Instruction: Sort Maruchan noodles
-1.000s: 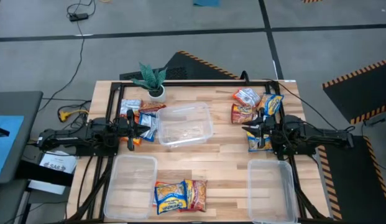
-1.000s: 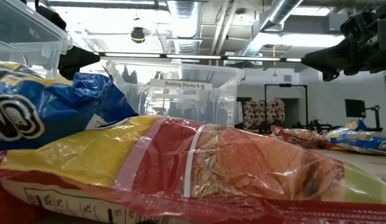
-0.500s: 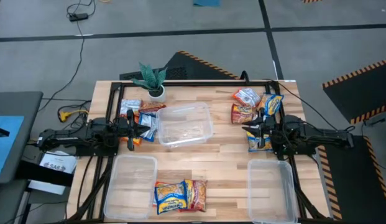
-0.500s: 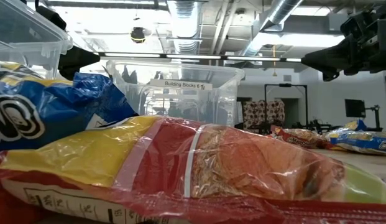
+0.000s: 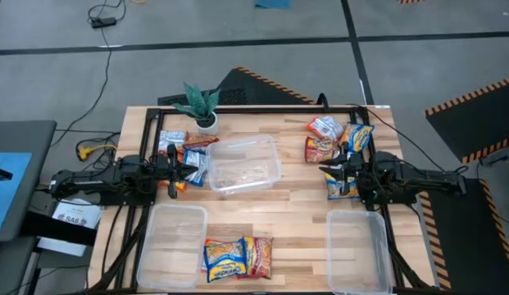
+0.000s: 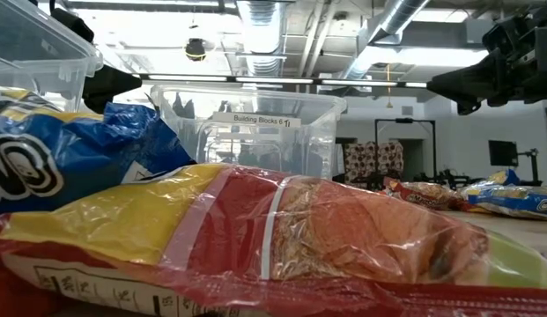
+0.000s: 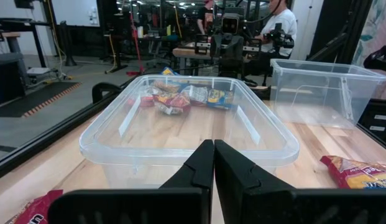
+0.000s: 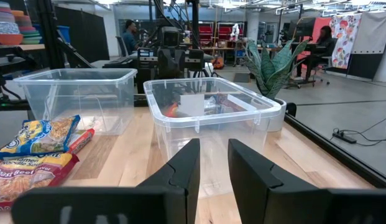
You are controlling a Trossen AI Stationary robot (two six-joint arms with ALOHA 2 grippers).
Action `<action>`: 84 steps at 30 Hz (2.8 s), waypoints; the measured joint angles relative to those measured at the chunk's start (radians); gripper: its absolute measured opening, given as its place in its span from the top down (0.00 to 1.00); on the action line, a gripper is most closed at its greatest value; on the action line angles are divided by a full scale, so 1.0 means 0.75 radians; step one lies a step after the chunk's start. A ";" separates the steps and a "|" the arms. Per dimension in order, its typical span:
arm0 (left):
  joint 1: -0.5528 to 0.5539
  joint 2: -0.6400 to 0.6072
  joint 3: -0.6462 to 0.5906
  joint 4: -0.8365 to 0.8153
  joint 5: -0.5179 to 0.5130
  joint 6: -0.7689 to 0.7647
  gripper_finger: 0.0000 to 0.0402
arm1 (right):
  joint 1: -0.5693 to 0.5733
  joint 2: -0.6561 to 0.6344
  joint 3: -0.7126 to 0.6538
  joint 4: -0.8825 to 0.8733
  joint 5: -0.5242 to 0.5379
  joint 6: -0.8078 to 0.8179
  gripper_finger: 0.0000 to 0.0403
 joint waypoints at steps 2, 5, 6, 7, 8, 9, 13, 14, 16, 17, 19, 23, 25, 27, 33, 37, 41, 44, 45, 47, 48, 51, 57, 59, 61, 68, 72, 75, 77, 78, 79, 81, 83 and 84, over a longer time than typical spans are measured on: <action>0.000 0.000 0.000 0.000 0.000 0.000 1.00 | 0.000 0.000 0.000 0.000 0.000 0.000 0.73; 0.000 0.000 0.000 0.000 0.000 0.000 1.00 | 0.000 0.000 0.000 0.000 0.000 0.000 0.73; 0.000 0.000 0.000 0.000 0.000 0.000 1.00 | 0.000 0.000 0.000 0.000 0.000 0.000 0.73; 0.000 0.000 0.000 0.000 0.000 0.000 1.00 | 0.000 0.000 0.000 0.000 0.000 0.000 0.73; 0.000 0.000 0.000 0.001 0.000 -0.001 1.00 | 0.000 0.000 0.000 0.000 0.000 0.000 0.73; 0.000 0.000 0.000 0.001 0.000 -0.010 1.00 | 0.000 0.000 0.000 0.000 0.000 0.000 0.73; 0.001 0.000 0.001 0.001 0.000 -0.043 1.00 | 0.000 0.000 0.000 0.000 0.000 0.000 0.73; 0.000 0.001 0.000 0.005 0.000 -0.043 1.00 | 0.000 0.000 0.000 0.000 0.000 0.000 0.73; 0.000 0.001 0.000 0.053 -0.008 -0.039 1.00 | 0.000 0.000 0.000 0.000 0.000 0.000 0.73; 0.001 0.001 0.000 0.114 -0.037 -0.017 1.00 | 0.000 0.000 0.000 0.000 0.000 0.000 0.73; 0.002 0.012 0.000 0.274 -0.107 -0.052 1.00 | 0.000 0.000 0.000 0.000 0.000 0.000 0.73; 0.001 0.106 0.116 0.220 -0.158 -0.081 0.98 | 0.000 0.000 0.000 0.000 0.000 0.000 0.73; 0.001 0.205 0.243 0.034 -0.278 -0.085 0.94 | 0.000 0.000 0.000 0.000 0.000 0.000 0.73; 0.002 0.331 0.362 -0.196 -0.424 -0.141 0.87 | 0.000 0.000 0.000 0.000 0.000 0.000 0.73; 0.002 0.683 0.677 -0.819 -0.664 -0.572 0.66 | 0.000 0.000 0.000 0.000 0.000 0.000 0.73; 0.002 0.843 0.745 -1.083 -0.682 -0.822 0.57 | 0.000 0.000 0.000 0.000 0.000 0.000 0.73; 0.023 0.940 0.720 -1.122 -0.652 -0.988 0.54 | 0.000 0.000 0.000 0.000 0.000 0.000 0.73; 0.068 0.996 0.683 -1.120 -0.611 -1.048 0.54 | 0.000 0.000 0.000 0.000 0.000 0.000 0.73; 0.088 1.014 0.672 -1.116 -0.602 -1.061 0.54 | 0.000 0.000 0.000 0.000 0.000 0.000 0.73; 0.125 1.044 0.655 -1.115 -0.592 -1.070 0.54 | 0.000 0.000 0.000 0.000 0.000 0.000 0.73; 0.143 1.057 0.648 -1.088 -0.586 -1.069 0.54 | 0.000 0.000 0.000 0.000 0.000 0.000 0.73; 0.195 1.080 0.613 -0.933 -0.529 -1.015 0.54 | 0.000 0.000 0.000 0.000 0.000 0.000 0.73; 0.296 1.144 0.573 -0.791 -0.451 -0.933 0.54 | 0.000 0.000 0.000 0.000 0.000 0.000 0.73; 0.324 1.164 0.573 -0.780 -0.468 -0.932 0.54 | 0.000 0.000 0.000 0.000 0.000 0.000 0.73; 0.344 1.191 0.573 -0.753 -0.462 -0.921 0.54 | 0.000 0.000 0.000 0.000 0.000 0.000 0.73; 0.364 1.275 0.573 -0.688 -0.435 -0.893 0.54 | 0.000 0.000 0.000 0.000 0.000 0.000 0.73; 0.364 1.298 0.573 -0.661 -0.418 -0.872 0.54 | 0.000 0.000 0.000 0.000 0.000 0.000 0.73; 0.363 1.303 0.573 -0.661 -0.419 -0.855 0.58 | 0.000 0.000 0.000 0.000 0.000 0.000 0.73; 0.363 1.303 0.573 -0.661 -0.418 -0.838 0.64 | 0.000 0.000 0.000 0.000 0.000 0.000 0.73; 0.363 1.303 0.573 -0.662 -0.418 -0.829 0.68 | 0.000 0.000 0.000 0.000 0.000 0.000 0.73; 0.363 1.303 0.573 -0.662 -0.418 -0.818 0.73 | 0.000 0.000 0.000 0.000 0.000 0.000 0.73; 0.363 1.303 0.573 -0.663 -0.414 -0.770 0.85 | 0.000 0.000 0.000 0.000 0.000 0.000 0.73; 0.363 1.290 0.573 -0.674 -0.398 -0.712 0.96 | 0.000 0.000 0.000 0.000 0.000 0.000 0.73; 0.363 1.276 0.573 -0.685 -0.390 -0.704 0.97 | 0.000 0.000 0.000 0.000 0.000 0.000 0.73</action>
